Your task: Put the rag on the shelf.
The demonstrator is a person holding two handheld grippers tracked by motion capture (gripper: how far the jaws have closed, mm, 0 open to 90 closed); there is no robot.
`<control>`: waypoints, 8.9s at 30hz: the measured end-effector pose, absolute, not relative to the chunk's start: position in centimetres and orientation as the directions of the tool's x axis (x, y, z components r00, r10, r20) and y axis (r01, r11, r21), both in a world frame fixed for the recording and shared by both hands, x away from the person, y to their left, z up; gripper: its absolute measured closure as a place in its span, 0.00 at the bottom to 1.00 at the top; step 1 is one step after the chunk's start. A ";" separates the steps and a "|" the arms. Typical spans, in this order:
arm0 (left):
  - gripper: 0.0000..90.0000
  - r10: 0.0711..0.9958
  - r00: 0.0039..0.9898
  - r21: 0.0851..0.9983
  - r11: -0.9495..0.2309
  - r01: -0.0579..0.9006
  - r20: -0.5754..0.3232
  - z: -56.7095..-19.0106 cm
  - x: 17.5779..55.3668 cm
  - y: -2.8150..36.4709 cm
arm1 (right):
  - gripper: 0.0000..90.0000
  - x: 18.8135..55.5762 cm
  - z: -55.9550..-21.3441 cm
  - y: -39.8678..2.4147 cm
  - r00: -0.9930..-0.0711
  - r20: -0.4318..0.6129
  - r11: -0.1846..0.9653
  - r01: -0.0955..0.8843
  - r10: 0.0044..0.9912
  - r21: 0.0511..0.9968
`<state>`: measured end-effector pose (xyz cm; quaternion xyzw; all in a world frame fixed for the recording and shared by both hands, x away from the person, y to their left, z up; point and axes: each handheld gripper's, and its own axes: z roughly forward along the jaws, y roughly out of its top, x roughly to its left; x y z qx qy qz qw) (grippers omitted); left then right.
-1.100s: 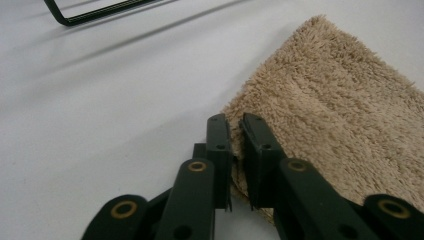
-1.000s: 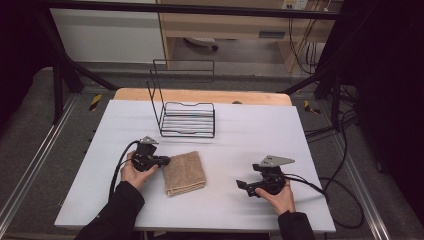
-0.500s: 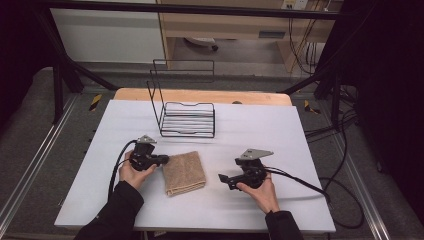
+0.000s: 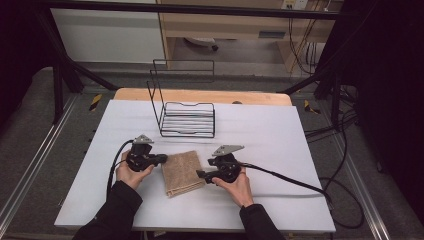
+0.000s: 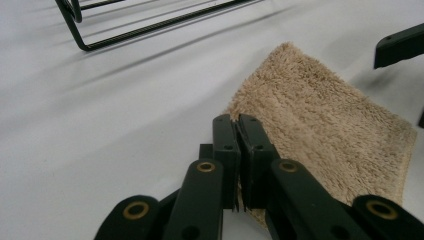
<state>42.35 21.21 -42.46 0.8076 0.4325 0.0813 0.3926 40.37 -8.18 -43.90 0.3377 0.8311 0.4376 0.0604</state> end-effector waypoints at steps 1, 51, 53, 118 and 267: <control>0.97 0.763 0.613 0.704 -0.319 0.634 -0.206 -42.4 42.3 21.2 | 0.43 40.4 -44.0 -8.0 -0.768 0.195 0.394 0.508 0.611 0.766; 0.38 0.789 0.603 0.718 -0.351 0.601 -0.119 -41.7 37.5 24.5 | 0.44 39.7 -43.7 -7.9 -0.740 0.203 0.356 0.521 0.641 0.776; 0.33 0.784 0.607 0.711 -0.353 0.608 -0.130 -41.8 38.6 24.1 | 0.41 39.7 -43.7 -7.9 -0.741 0.195 0.361 0.518 0.643 0.775; 0.88 0.734 0.665 0.676 -0.419 0.606 -0.141 -44.6 43.2 20.9 | 0.76 39.8 -45.3 -3.6 -0.648 0.258 0.329 0.640 0.717 0.694; 0.95 0.753 0.654 0.969 -0.108 0.220 -0.065 -27.6 41.9 19.8 | 0.95 41.4 -27.2 -8.2 -0.735 0.017 0.169 0.179 0.678 0.969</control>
